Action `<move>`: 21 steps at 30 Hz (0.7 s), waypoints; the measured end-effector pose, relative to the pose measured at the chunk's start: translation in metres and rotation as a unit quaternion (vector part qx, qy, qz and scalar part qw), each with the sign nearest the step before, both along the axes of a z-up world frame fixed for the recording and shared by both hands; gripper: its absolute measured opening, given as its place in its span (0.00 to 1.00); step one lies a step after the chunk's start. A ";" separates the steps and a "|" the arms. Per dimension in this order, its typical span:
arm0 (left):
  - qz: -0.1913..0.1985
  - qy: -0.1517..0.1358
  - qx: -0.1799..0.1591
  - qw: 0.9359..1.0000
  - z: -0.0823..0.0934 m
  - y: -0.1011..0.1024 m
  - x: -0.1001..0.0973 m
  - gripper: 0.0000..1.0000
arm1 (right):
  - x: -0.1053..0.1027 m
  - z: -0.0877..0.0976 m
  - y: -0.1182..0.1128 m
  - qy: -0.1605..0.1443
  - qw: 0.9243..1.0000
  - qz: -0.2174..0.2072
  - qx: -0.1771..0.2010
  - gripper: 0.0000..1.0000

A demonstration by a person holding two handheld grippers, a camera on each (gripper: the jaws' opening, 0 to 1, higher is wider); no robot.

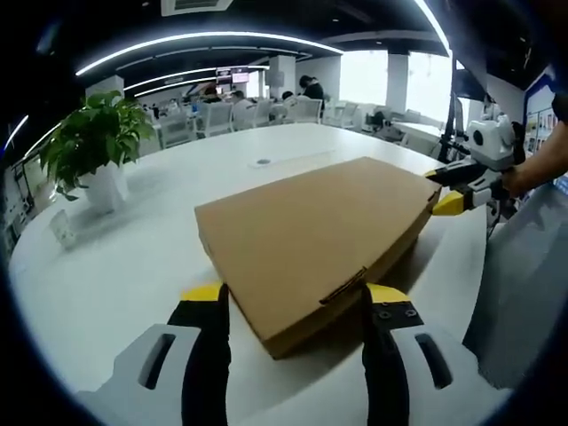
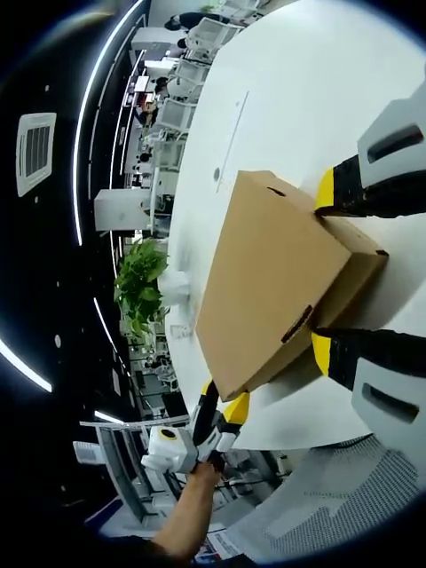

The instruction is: Operate the shoe box by opening the lid, removing the specified soft item, and placing it in the target area until the item is outside and the box remains undamaged.

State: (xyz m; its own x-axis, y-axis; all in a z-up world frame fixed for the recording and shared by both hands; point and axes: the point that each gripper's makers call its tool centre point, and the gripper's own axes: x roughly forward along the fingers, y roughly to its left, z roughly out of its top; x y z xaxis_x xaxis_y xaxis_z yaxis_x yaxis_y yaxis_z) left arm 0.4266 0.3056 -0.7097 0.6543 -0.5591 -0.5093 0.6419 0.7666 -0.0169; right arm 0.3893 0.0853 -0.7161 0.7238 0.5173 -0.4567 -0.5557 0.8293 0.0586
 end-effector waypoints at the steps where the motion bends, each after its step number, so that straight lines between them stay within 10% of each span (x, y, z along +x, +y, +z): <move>1: 0.000 0.000 0.000 1.000 0.000 0.000 0.000 0.58 | -0.001 0.000 0.000 0.000 1.000 0.000 0.000 0.46; 21: 0.001 0.000 0.000 1.000 -0.002 0.005 -0.012 0.58 | -0.012 0.000 0.004 0.002 1.000 -0.002 -0.001 0.47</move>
State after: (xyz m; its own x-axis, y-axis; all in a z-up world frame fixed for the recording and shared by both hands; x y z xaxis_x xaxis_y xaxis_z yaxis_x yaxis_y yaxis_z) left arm 0.4142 0.3110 -0.7112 0.6558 -0.5577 -0.5088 0.6401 0.7681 -0.0168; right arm 0.3774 0.0889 -0.7161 0.7239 0.5136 -0.4606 -0.5527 0.8314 0.0584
